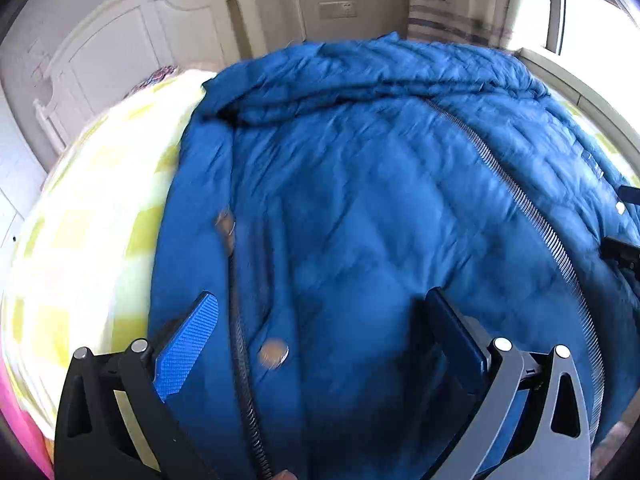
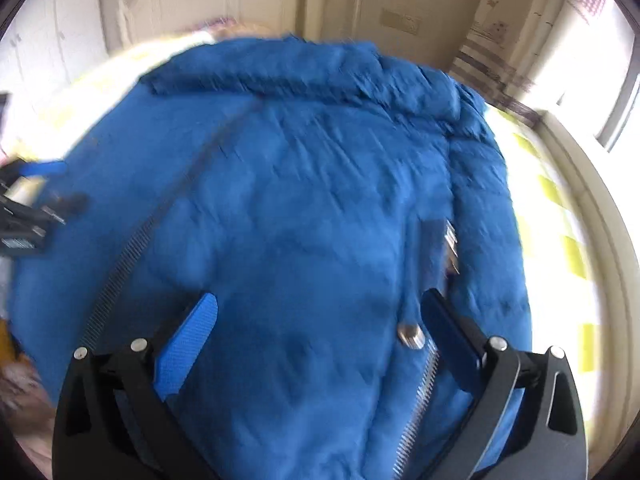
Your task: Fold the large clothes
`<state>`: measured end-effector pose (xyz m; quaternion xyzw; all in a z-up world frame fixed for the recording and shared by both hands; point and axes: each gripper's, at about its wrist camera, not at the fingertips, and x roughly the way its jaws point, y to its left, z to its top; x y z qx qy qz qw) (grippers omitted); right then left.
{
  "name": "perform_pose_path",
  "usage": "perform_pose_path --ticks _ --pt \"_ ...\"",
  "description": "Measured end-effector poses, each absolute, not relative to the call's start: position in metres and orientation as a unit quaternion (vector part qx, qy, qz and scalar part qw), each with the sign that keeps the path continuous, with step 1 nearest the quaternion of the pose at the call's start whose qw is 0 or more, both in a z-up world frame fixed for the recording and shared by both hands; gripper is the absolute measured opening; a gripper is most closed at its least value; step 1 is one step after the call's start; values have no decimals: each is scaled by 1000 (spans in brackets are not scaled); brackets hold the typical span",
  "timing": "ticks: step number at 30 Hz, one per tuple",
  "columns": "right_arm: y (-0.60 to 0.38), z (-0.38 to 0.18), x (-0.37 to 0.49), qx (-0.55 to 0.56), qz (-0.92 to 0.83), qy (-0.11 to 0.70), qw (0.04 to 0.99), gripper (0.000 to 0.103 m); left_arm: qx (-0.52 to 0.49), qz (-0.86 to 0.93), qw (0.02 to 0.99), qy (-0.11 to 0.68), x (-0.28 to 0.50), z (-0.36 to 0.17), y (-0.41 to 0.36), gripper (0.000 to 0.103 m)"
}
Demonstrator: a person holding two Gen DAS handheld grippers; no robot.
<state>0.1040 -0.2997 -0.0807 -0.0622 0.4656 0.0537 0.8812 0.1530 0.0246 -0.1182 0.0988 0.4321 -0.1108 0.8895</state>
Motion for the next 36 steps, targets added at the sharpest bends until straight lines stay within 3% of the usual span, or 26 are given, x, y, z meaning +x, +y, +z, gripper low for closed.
perform_pose_path --ticks 2,12,17,31,36 --pt "-302 -83 100 -56 56 454 888 101 59 -124 891 433 153 -120 38 99" --pt "-281 -64 70 -49 92 464 880 101 94 -138 897 409 106 -98 27 99" --pt "-277 -82 53 -53 101 437 892 101 131 -157 900 386 76 -126 16 99" --pt "-298 -61 44 -50 49 440 895 101 111 -159 899 392 77 -129 23 99" --pt "-325 -85 39 -6 41 441 897 101 107 -160 900 392 78 -130 24 99"
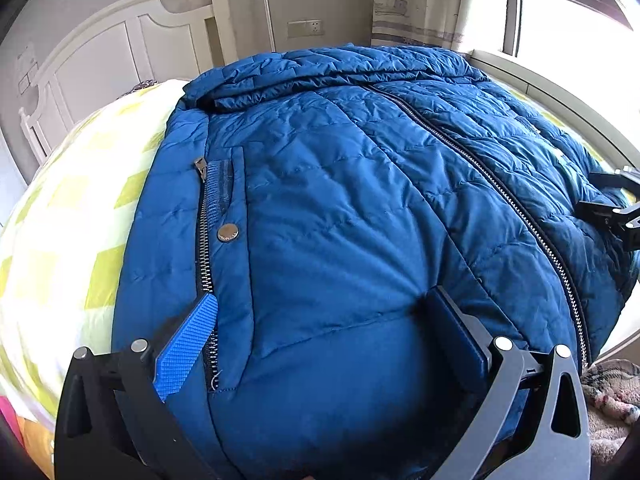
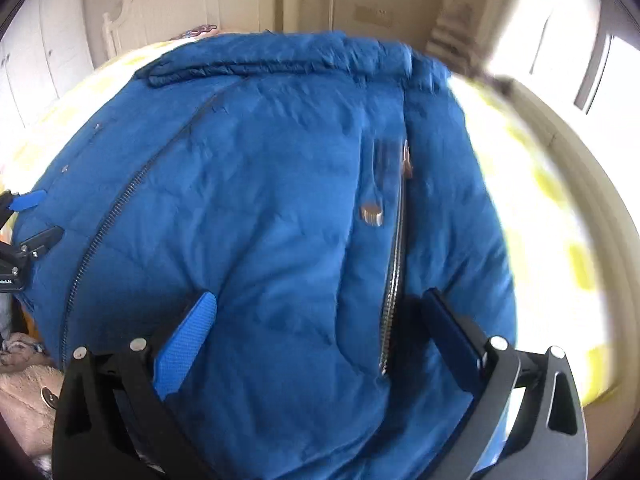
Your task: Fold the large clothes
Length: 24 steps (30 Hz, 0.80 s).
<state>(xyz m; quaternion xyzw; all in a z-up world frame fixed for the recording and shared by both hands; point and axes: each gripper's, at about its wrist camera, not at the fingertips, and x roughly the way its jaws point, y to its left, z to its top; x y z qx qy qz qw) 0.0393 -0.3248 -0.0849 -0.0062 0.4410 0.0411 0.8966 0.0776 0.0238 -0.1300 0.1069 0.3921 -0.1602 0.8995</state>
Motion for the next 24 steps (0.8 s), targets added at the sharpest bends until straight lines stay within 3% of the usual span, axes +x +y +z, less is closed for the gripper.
perform_pose_path --ticks 9,14,19,24 --pt "-328 -81 37 -22 17 439 898 101 101 -163 898 395 77 -128 26 99" --pt "-338 -74 24 -14 24 433 901 101 39 -165 914 368 56 -115 66 99" --pt "-375 -67 5 47 15 411 910 101 -18 -147 914 378 49 -121 117 99" --pt "-402 -81 -6 81 -4 421 904 101 16 -140 914 379 40 -134 116 99"
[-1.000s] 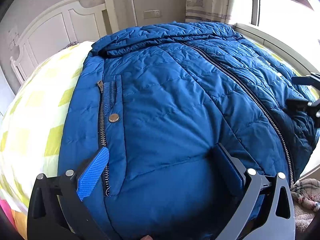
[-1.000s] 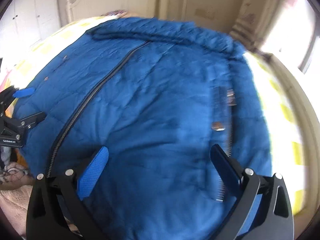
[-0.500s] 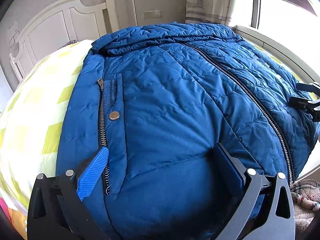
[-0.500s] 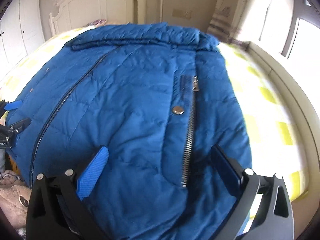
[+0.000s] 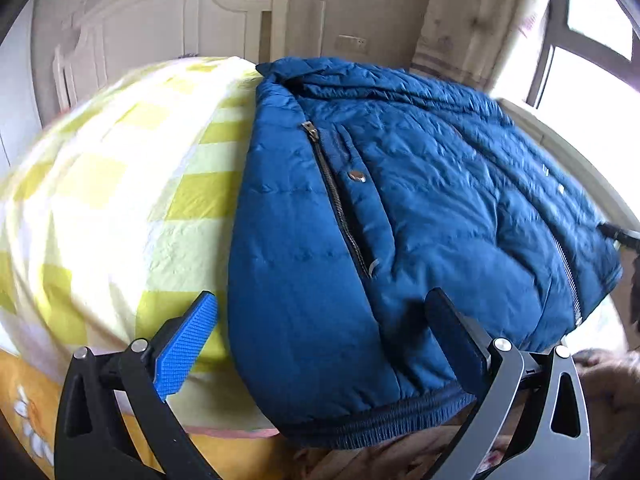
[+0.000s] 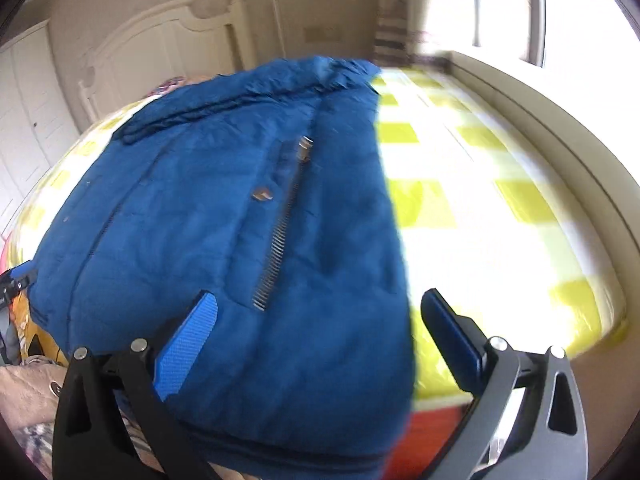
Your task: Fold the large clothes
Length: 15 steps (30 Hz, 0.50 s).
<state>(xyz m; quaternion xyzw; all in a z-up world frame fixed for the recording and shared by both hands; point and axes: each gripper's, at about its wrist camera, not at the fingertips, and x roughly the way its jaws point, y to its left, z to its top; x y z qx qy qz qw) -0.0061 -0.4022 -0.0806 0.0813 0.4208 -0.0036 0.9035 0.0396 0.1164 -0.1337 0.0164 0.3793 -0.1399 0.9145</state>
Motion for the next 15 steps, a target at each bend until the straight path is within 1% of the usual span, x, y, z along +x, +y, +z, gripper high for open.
perform_pose_path --ticks 4,6,8,10,12,13,14,15 --pt "-402 -83 -18 86 16 416 905 101 32 -138 914 381 38 -135 104 97" --pt "-391 -83 -24 84 43 411 907 101 30 -145 912 382 37 -134 105 90" --pt "-375 -85 -31 55 55 411 908 101 35 -156 909 386 32 -132 104 79" --pt "-369 -88 -36 26 46 407 912 98 43 -155 907 388 28 -133 105 77" --pt "-373 -86 -38 32 38 402 914 87 52 -152 908 387 25 -133 106 76" --pt "-373 -85 -38 28 33 400 915 84 54 -150 908 386 26 -133 105 76" --pt "-371 -85 -37 21 31 396 917 71 58 -149 909 385 28 -133 103 74" --pt "-367 -85 -35 18 39 389 920 64 61 -153 910 382 30 -132 100 70"
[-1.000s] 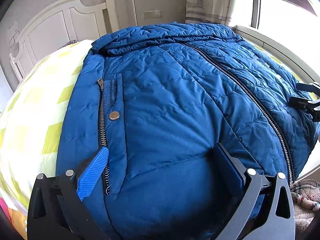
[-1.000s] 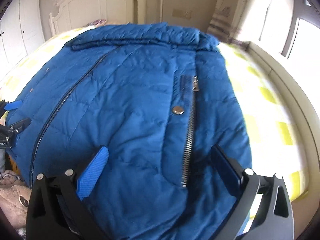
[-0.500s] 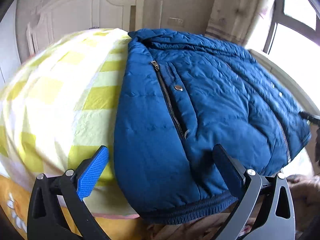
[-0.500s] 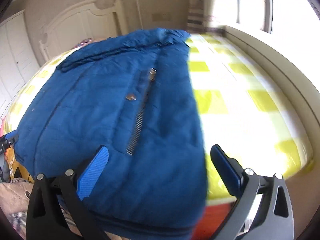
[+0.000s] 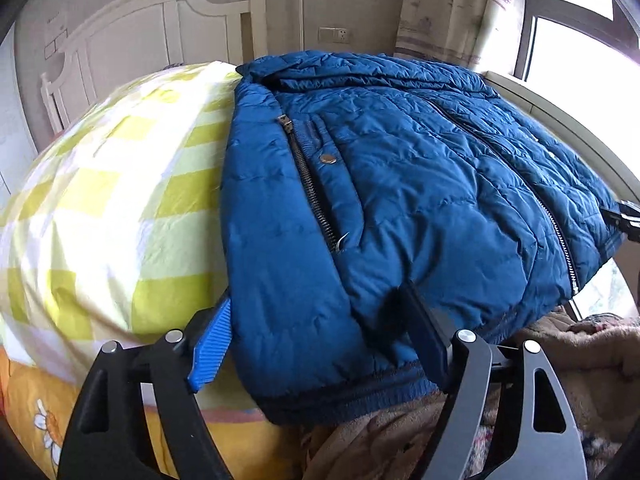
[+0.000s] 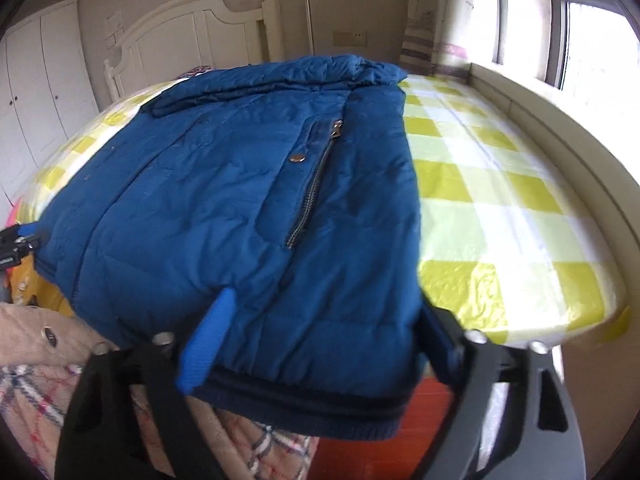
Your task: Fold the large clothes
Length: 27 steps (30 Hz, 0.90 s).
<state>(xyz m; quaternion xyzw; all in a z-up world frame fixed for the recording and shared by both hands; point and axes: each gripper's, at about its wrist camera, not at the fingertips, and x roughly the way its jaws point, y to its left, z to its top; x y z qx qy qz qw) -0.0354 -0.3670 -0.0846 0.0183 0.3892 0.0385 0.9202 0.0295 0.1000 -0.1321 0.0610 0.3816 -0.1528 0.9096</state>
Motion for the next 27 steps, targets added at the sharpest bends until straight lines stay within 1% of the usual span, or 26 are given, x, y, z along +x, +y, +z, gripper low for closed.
perform_pose_path --ticks 2,3,4,5,8,13,15,18,20,24,27 --pt "-364 -83 -34 24 48 388 920 43 70 -170 910 372 33 -129 90 49" --pt "-363 -81 -35 27 52 387 920 34 81 -175 910 367 32 -127 86 44" --pt "-364 -79 -35 32 54 385 921 30 85 -181 909 364 32 -127 84 35" --pt "-367 -78 -36 44 57 383 921 26 85 -192 908 361 32 -126 83 31" --pt "-376 -79 -41 91 65 373 921 20 53 -213 905 363 32 -125 94 25" --pt "-368 -74 -66 121 108 366 916 16 37 -215 903 370 17 -116 111 23" --pt "-365 -64 -86 137 122 356 916 15 11 -218 903 370 4 -105 127 23" --pt "-368 -34 -106 170 143 308 925 13 -27 -234 904 358 -8 -87 142 22" --pt "-367 -15 -106 174 150 278 933 13 -58 -244 908 335 -7 -72 146 22" --pt "-370 43 -70 175 167 210 947 12 -114 -271 908 298 27 -36 153 22" --pt "-373 77 -15 157 168 191 954 12 -138 -286 908 273 81 6 148 22"
